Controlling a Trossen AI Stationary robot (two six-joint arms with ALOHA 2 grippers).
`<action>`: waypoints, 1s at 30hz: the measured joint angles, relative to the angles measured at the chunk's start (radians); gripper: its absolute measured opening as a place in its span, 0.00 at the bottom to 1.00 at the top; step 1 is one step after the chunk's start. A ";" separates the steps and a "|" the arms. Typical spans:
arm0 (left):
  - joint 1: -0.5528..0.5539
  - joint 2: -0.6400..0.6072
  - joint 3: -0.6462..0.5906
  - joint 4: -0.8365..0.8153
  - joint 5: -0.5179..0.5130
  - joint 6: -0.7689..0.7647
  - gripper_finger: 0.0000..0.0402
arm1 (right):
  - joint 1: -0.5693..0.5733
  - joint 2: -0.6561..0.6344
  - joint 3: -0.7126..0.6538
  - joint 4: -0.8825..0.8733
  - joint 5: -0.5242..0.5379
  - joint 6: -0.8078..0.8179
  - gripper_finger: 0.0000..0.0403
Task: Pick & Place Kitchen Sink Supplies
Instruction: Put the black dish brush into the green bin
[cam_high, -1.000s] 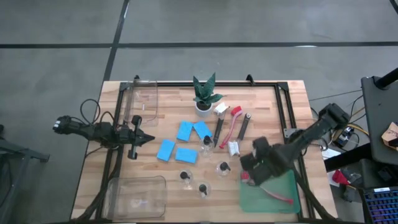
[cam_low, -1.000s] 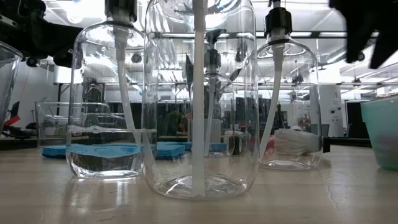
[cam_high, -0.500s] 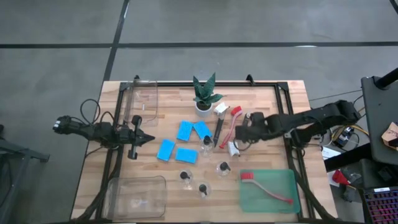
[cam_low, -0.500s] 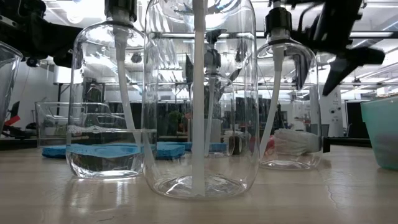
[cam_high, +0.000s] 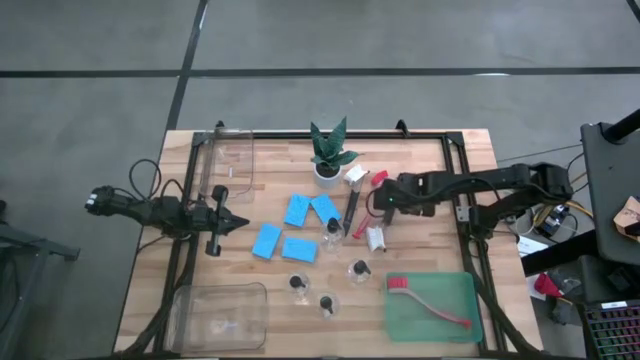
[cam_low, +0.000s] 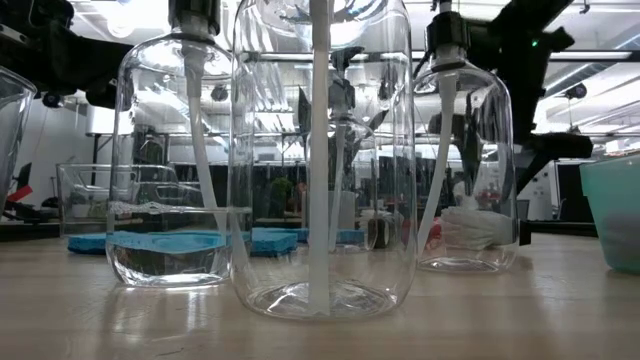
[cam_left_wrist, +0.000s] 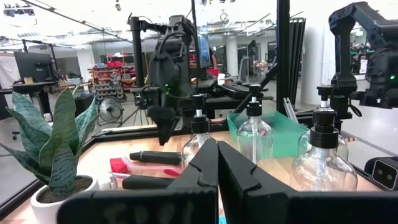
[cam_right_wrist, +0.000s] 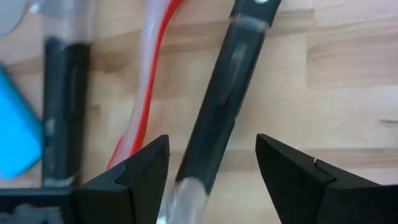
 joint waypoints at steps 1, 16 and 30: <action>0.000 0.000 0.000 0.000 0.000 0.000 0.00 | -0.014 0.007 0.000 0.001 -0.009 -0.005 0.59; 0.000 0.000 0.000 0.000 0.000 0.000 0.00 | -0.098 0.181 -0.002 0.056 -0.085 -0.104 0.56; 0.000 0.000 0.000 0.000 0.000 0.000 0.00 | -0.104 0.213 0.000 0.039 -0.123 -0.280 0.31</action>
